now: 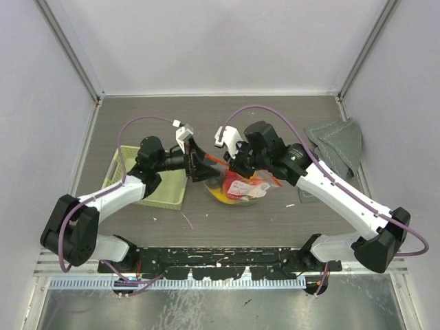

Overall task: Place the food in the zip-top bag and seal the zipper
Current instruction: Zip the zipper food storage bag at the center of the board.

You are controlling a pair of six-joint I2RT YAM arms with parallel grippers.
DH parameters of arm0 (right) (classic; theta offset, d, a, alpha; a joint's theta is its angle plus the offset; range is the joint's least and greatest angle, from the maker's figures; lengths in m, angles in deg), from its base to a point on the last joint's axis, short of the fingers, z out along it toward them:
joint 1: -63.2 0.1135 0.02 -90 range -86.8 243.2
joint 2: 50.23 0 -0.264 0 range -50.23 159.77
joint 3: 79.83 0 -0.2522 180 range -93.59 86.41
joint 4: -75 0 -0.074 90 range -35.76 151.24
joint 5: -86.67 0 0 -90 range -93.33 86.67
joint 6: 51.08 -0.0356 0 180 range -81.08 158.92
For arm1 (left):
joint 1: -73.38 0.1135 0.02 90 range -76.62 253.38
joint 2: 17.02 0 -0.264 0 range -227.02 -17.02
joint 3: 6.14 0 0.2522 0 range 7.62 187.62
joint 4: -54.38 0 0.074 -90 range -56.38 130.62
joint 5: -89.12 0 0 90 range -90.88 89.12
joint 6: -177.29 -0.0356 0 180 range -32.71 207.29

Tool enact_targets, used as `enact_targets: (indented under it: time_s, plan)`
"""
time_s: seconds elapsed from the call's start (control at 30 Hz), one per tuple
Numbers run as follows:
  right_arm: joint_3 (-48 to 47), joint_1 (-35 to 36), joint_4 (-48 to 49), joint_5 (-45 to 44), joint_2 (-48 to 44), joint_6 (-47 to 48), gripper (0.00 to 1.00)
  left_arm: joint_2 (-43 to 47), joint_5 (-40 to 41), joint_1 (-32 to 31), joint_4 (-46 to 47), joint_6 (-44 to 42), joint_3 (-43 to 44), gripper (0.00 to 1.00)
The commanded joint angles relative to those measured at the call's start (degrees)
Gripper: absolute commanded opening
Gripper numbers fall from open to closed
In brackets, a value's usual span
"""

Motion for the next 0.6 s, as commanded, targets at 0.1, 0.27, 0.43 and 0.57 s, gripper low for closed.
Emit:
enact_targets:
  time_s: [0.1, 0.27, 0.43, 0.57]
  plan:
    - [-3.0, -0.1, 2.3, 1.9, -0.5, 0.6, 0.03, -3.7, -3.3, -0.3, 8.0, 1.7, 4.3, 0.5]
    - [-2.6, -0.1, 1.7, 0.4, -1.2, 0.1, 0.03, -3.7, -3.4, -0.3, 8.9, 2.4, 3.9, 0.13]
    - [-1.7, -0.1, 0.3, -2.7, -2.4, -0.5, 0.03, -0.4, 1.1, -0.2, 4.3, -0.6, 2.1, 0.0]
    - [-1.4, -0.1, -1.4, -5.9, -3.1, -1.3, 0.03, 3.7, 6.0, -0.1, -4.6, -5.3, 1.6, 0.0]
